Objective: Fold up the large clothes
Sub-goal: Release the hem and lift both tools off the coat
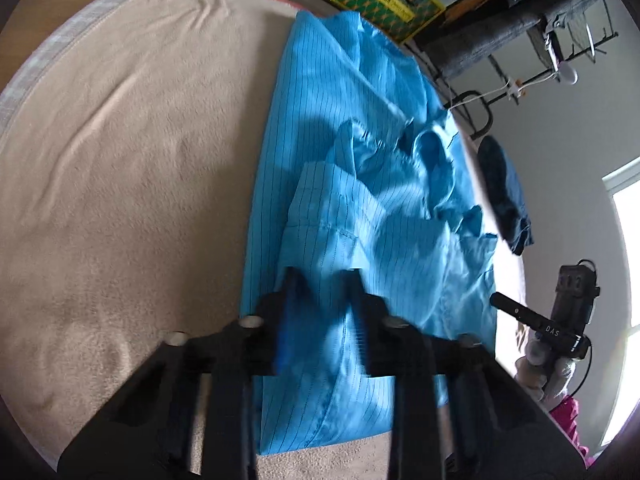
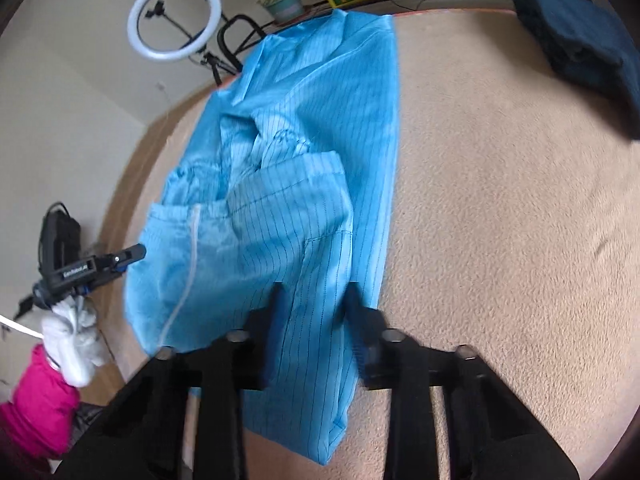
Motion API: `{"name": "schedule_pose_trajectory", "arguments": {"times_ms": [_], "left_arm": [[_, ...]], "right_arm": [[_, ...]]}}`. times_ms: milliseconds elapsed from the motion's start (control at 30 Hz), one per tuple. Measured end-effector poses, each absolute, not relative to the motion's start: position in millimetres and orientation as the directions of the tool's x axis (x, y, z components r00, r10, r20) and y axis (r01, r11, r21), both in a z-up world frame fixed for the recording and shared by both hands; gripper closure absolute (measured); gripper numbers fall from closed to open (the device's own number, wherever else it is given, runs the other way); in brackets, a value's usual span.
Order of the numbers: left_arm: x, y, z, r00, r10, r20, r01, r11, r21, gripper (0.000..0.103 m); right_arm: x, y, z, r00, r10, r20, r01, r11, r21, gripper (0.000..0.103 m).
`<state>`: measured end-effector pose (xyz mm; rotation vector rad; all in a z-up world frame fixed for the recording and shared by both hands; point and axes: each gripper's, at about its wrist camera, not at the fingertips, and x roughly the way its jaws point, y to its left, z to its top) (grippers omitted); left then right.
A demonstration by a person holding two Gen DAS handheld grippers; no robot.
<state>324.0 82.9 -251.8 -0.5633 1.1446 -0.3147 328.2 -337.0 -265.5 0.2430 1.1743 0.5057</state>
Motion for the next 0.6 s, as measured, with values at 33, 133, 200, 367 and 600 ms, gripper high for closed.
{"name": "schedule_pose_trajectory", "arguments": {"times_ms": [33,133,200,367,600], "left_arm": [[323.4,80.2,-251.9,0.398,-0.489,-0.777,-0.039,0.837,-0.546,0.091],[325.1,74.4,-257.0,0.411,-0.433,-0.802,-0.024,0.875,-0.484,0.091],[325.2,69.5,-262.3,0.410,-0.404,-0.818,-0.013,0.894,-0.448,0.091],[315.6,66.5,-243.6,0.463,-0.311,-0.830,0.012,0.939,-0.345,0.075],[293.4,47.9,-210.3,0.561,-0.360,-0.745,0.144,0.929,-0.340,0.073]], "right_arm": [[328.3,-334.8,-266.6,0.291,0.481,-0.827,-0.253,0.872,0.418,0.093],[329.0,-327.5,-275.9,0.280,0.420,-0.863,-0.244,0.901,0.359,0.096],[325.9,-322.7,-279.5,0.283,0.392,-0.876,-0.259,0.910,0.323,0.096],[317.0,-321.0,-260.4,0.353,0.362,-0.863,-0.312,0.915,0.256,0.094],[297.4,-310.6,-228.6,0.523,0.399,-0.754,-0.387,0.898,0.207,0.094]]}}
